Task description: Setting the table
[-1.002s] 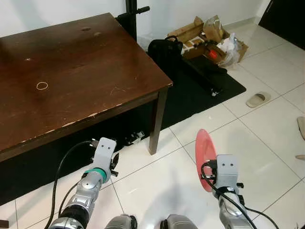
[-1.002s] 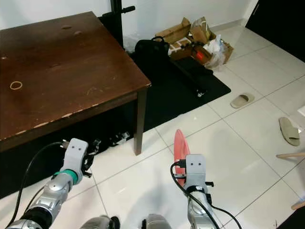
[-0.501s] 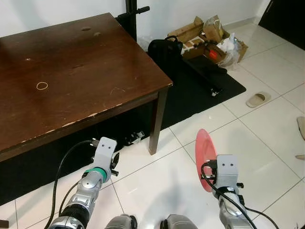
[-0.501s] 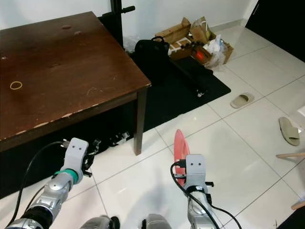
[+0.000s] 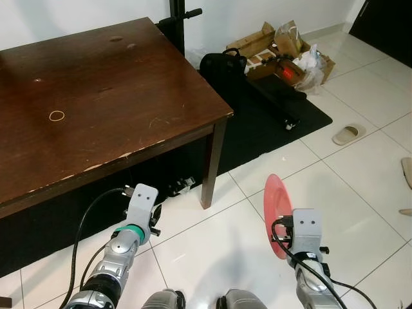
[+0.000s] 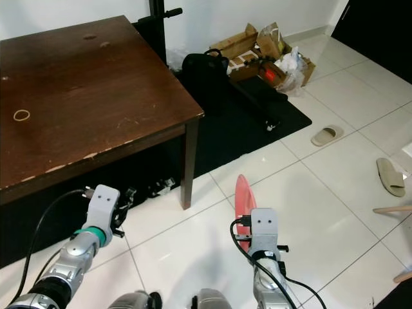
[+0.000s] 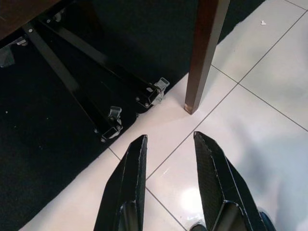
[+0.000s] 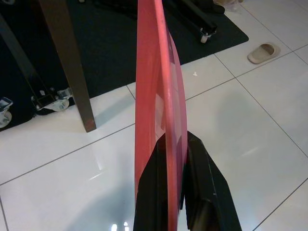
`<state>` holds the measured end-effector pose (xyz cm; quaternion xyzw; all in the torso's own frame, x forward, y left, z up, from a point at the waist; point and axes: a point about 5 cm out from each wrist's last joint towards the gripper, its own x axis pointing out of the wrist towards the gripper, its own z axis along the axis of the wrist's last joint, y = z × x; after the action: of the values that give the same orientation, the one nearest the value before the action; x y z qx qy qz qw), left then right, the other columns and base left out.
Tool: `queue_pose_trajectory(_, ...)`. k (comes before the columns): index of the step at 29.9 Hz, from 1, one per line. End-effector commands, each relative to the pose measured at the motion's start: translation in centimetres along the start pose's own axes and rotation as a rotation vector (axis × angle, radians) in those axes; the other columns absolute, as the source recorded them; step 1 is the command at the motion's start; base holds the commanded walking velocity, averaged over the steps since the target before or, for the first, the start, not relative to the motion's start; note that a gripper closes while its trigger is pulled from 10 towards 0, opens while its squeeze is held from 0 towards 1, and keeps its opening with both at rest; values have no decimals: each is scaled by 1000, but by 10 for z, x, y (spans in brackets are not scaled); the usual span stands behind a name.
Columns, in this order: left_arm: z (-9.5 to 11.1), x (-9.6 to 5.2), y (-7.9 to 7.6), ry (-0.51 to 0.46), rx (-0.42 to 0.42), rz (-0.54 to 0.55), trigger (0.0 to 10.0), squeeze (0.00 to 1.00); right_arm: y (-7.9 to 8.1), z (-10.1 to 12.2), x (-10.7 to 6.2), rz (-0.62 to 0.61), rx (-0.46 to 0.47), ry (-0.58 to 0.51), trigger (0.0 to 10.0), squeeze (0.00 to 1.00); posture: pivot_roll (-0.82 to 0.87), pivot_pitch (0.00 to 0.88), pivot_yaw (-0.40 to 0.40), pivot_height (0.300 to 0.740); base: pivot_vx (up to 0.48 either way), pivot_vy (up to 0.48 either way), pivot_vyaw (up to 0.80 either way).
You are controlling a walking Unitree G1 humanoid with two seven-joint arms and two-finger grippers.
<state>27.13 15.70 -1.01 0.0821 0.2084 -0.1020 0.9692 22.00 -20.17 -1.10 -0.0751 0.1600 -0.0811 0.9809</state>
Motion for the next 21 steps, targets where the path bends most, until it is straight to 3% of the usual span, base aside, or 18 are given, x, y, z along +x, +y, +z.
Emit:
queue_pose_trajectory(1, -5, -1, 1, 21, 7, -2, 10000, 0, 0, -2, -2, -7, 8, 0, 10000, 0, -125, 0, 40, 740, 0, 0, 0)
queue_pose_trajectory(21, -6, -1, 1, 22, 6, 1, 10000, 0, 0, -1, 0, 0, 0, 0, 10000, 0, -119, 0, 35, 740, 0, 0, 0)
